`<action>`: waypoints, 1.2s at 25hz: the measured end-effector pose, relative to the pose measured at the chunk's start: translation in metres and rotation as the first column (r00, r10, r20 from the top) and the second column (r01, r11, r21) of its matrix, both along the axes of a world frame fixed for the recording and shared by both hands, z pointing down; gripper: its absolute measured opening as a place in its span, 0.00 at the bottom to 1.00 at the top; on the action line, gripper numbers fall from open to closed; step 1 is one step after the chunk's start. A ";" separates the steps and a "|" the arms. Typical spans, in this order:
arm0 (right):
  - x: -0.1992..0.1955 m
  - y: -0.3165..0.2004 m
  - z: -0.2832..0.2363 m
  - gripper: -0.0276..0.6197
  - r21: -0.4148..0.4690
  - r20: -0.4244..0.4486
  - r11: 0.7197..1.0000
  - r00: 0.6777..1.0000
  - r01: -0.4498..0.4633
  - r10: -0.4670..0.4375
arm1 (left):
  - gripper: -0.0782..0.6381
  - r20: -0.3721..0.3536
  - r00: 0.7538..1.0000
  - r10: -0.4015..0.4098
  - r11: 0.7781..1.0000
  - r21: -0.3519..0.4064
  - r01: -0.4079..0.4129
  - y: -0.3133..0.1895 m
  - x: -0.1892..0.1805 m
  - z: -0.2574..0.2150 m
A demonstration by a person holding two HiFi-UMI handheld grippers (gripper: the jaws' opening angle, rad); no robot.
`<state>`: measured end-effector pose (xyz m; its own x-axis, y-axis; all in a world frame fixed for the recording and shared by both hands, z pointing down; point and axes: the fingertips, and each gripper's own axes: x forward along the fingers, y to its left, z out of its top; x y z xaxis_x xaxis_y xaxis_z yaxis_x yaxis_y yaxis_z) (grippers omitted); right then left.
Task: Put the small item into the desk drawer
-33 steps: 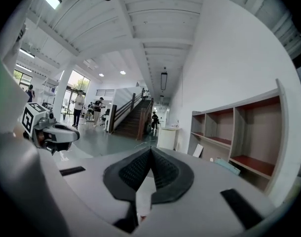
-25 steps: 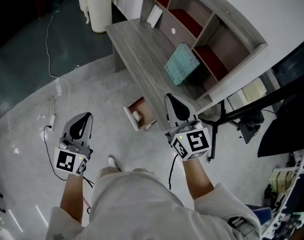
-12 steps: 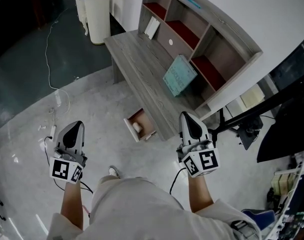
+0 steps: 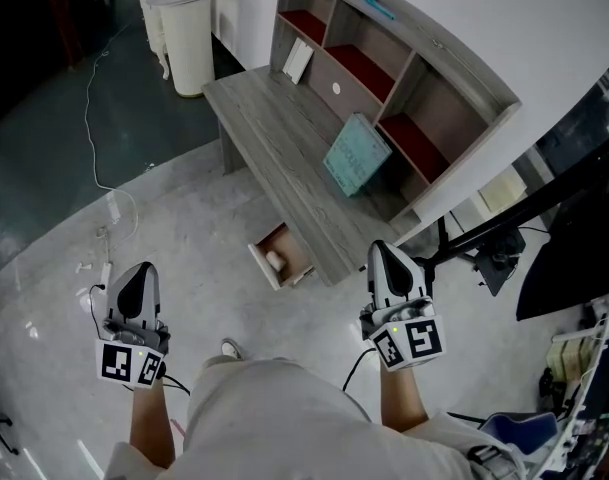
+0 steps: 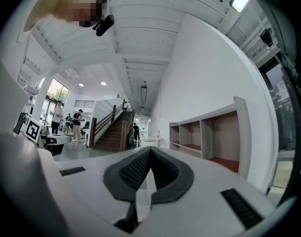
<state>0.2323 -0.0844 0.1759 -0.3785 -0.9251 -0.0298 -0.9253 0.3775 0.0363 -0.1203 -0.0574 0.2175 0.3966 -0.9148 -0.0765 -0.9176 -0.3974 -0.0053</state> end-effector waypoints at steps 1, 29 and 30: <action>-0.001 0.000 0.000 0.04 -0.001 0.004 1.000 1.000 -0.004 0.004 | 0.12 -0.001 1.000 -0.003 1.000 -0.002 0.003 -0.001 -0.003 0.001; -0.063 -0.008 0.014 0.04 -0.040 0.029 0.999 0.999 -0.022 0.023 | 0.12 0.019 0.999 0.042 0.999 -0.001 -0.042 -0.003 -0.049 0.011; -0.066 -0.008 0.015 0.04 -0.045 0.024 0.999 0.999 -0.021 0.022 | 0.12 0.019 0.999 0.042 0.999 -0.002 -0.042 -0.003 -0.051 0.012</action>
